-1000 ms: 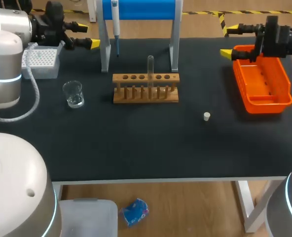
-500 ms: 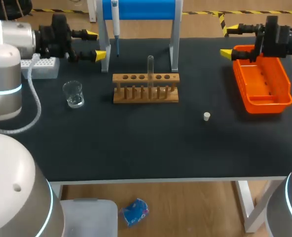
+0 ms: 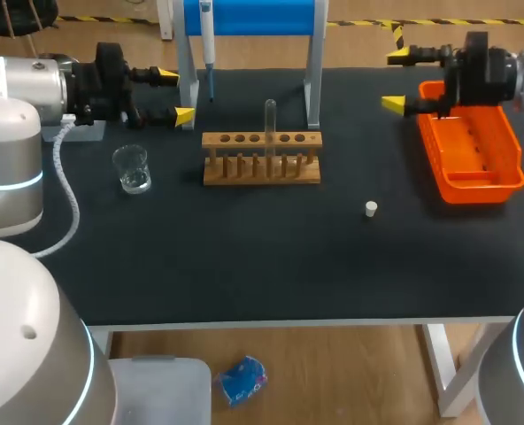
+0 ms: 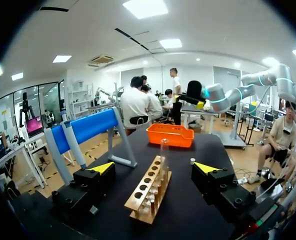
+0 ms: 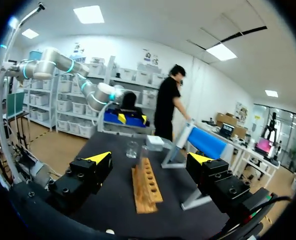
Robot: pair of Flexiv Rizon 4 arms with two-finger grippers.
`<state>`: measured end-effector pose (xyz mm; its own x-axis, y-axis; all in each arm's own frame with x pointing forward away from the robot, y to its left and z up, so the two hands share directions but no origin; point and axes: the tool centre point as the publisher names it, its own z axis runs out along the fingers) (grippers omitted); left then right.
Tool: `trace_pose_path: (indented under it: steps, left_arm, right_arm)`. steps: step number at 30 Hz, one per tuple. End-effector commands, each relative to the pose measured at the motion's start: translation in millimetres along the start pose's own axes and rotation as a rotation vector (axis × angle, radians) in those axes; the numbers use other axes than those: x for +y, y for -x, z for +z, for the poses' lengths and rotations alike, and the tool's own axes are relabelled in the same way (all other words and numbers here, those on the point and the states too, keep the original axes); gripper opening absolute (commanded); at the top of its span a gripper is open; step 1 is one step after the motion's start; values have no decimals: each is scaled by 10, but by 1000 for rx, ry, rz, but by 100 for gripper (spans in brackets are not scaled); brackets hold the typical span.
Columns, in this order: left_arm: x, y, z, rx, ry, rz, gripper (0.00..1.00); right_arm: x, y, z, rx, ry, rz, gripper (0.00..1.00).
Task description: Invert the test tube, pick up the pipette, mount the tip to pipette, aspirate from beaker and dispense into the tube, eject the tip, return the pipette, and cap with the stopper.
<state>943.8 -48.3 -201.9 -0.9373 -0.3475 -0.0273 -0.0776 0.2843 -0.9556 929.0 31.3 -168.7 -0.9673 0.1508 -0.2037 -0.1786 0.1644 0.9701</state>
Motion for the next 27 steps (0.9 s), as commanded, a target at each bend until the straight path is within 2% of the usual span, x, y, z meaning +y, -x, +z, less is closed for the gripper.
trace_pose_path:
  steps: [1, 6, 10, 16, 25, 27]
  left_arm:
    - [2, -2, -3, 0, -1, 1, 100]
    - [2, -2, -3, 0, -1, 1, 100]
    - [2, -2, -3, 0, -1, 1, 100]
    - [2, -2, -3, 0, -1, 1, 100]
    - [2, -2, -3, 0, -1, 1, 100]
    - [2, -2, -3, 0, -1, 1, 100]
  right_arm:
    - [-114, 9, 179, 76, 95, 3, 100]
    - [-206, -135, 423, 143, 152, 16, 100]
    - [-322, -170, 672, 204, 170, 49, 100]
    - [-533, -112, 1125, 249, 132, 74, 100]
    - [-669, 147, 1681, 230, 165, 92, 100]
    - [-716, 203, 1808, 221, 161, 135, 100]
